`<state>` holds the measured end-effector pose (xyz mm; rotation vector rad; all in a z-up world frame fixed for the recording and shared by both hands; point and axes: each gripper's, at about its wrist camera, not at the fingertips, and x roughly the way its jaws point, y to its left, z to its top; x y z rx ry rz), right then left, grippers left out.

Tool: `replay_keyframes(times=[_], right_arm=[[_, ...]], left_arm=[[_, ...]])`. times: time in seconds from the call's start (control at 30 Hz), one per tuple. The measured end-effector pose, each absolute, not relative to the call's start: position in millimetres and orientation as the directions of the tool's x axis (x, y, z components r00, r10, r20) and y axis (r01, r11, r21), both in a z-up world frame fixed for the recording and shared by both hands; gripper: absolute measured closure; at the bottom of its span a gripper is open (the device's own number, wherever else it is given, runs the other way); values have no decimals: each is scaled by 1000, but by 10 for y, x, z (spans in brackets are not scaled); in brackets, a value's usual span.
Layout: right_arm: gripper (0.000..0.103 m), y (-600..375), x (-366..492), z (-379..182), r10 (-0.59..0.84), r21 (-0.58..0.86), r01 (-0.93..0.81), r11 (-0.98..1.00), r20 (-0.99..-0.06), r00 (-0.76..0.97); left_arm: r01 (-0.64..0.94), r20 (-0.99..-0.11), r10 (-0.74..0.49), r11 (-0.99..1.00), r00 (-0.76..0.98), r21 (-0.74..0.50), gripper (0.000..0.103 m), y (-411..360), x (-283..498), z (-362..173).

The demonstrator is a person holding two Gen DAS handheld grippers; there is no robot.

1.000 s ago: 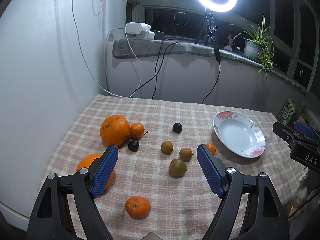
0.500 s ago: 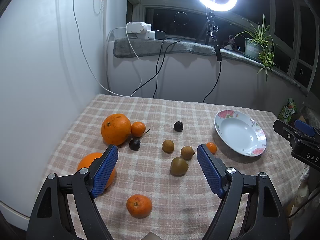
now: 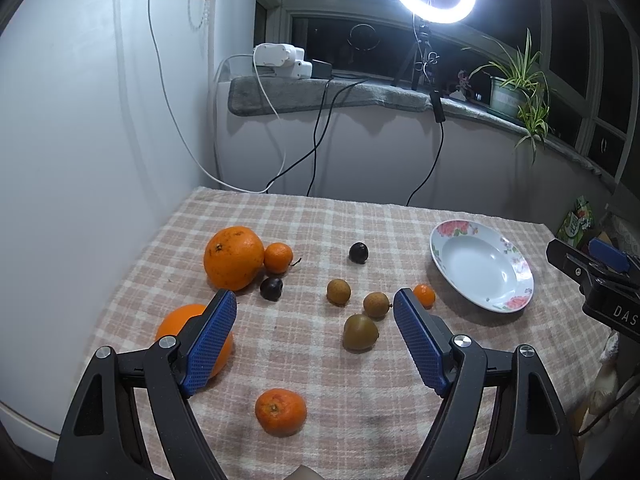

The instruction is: Organize fruits

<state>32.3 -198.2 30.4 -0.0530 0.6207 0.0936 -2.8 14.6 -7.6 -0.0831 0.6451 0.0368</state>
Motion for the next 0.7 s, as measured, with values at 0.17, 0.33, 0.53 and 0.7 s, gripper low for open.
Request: replay_keyframes(times=[0.17,0.33,0.53,0.7], right_arm=[[1,-1988,319,295,73,-20,-104,994,-582,810],[1,-1987,318,284,75,-19,-105,994,-581,810],[1,-1967,331,258,81,-16,-111,994,-582,809],[1,-1953,339,250,86,-13,-116,993,-583,808]], left_arm=[[-61,-602,8,996,798,-67,23,147,-28,-76],[-62,-602,8,996,798,-69,23,156,-26,-78],[-62,-602,7,996,799,-71,23,157,-34,-81],[-69,-605,10,995,796,-75,23,177,-30,-103]])
